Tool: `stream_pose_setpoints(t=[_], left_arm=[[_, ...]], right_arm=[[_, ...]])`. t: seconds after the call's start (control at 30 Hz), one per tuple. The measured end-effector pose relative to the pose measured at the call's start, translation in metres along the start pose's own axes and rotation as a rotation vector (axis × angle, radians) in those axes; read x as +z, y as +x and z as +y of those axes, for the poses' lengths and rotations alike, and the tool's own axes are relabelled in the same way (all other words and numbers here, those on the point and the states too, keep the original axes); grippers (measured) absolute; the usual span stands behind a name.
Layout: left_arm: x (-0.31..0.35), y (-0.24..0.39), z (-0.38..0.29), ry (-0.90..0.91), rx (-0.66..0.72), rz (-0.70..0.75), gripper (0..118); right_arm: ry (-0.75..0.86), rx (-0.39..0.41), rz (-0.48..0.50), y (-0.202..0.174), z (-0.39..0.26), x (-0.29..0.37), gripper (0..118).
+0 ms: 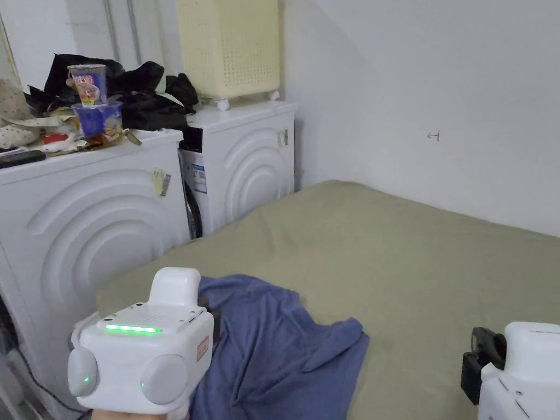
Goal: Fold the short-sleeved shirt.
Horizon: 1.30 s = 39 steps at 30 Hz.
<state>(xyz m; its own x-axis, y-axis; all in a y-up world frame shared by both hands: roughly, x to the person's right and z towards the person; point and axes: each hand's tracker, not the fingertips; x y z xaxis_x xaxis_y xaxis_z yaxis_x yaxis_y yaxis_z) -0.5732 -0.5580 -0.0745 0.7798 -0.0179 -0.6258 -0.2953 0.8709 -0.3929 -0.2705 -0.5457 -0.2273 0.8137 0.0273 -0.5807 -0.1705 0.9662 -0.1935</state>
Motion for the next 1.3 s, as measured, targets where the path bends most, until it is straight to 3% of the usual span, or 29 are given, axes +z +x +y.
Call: stream_pose_setpoints(t=[0.23,0.27,0.3,0.33,0.37,0.4,0.6,0.67,0.7,0.73,0.77,0.93,1.07,1.3], left_arm=[[-0.131,0.027,-0.034,-0.278,-0.009,-0.111,1],[-0.145,0.03,-0.039,-0.322,-0.026,-0.143,8],[-0.157,0.033,-0.043,-0.355,-0.038,-0.142,29],[-0.171,0.035,-0.048,-0.406,-0.044,-0.154,83],[-0.183,0.036,-0.054,-0.445,-0.055,-0.166,112],[-0.188,0.036,-0.058,-0.46,-0.058,-0.168,118],[-0.22,0.045,-0.08,-0.543,-0.11,-0.121,117],[-0.213,0.046,-0.075,-0.536,-0.093,-0.113,110],[-0.208,0.045,-0.072,-0.532,-0.089,-0.121,92],[-0.2,0.044,-0.069,-0.507,-0.079,-0.143,41],[-0.192,0.047,-0.064,-0.464,-0.091,-0.097,2],[-0.16,0.049,-0.04,-0.386,-0.062,-0.091,2],[-0.12,0.082,0.001,-0.309,-0.082,-0.196,2],[-0.048,0.217,0.055,-0.16,-0.263,-0.45,2]], right_arm=[[-0.147,-0.001,-0.023,0.016,-0.047,-0.032,0],[-0.158,-0.001,-0.025,0.02,-0.053,-0.035,0],[-0.169,0.0,-0.026,0.023,-0.059,-0.036,0],[-0.181,-0.002,-0.029,0.027,-0.065,-0.038,0],[-0.201,-0.005,-0.034,0.031,-0.071,-0.04,0],[-0.222,-0.008,-0.04,0.035,-0.076,-0.042,0],[-0.285,-0.037,-0.078,0.054,-0.096,-0.033,0],[-0.286,-0.041,-0.091,0.06,-0.096,-0.023,0],[-0.285,-0.043,-0.098,0.064,-0.095,-0.016,0],[-0.281,-0.049,-0.105,0.068,-0.094,-0.009,0],[-0.275,-0.055,-0.117,0.073,-0.092,-0.001,0],[-0.24,-0.063,-0.176,0.103,-0.084,0.053,0],[-0.224,-0.081,-0.249,0.134,-0.084,0.1,0],[-0.199,-0.145,-0.403,0.18,-0.092,0.18,0]])
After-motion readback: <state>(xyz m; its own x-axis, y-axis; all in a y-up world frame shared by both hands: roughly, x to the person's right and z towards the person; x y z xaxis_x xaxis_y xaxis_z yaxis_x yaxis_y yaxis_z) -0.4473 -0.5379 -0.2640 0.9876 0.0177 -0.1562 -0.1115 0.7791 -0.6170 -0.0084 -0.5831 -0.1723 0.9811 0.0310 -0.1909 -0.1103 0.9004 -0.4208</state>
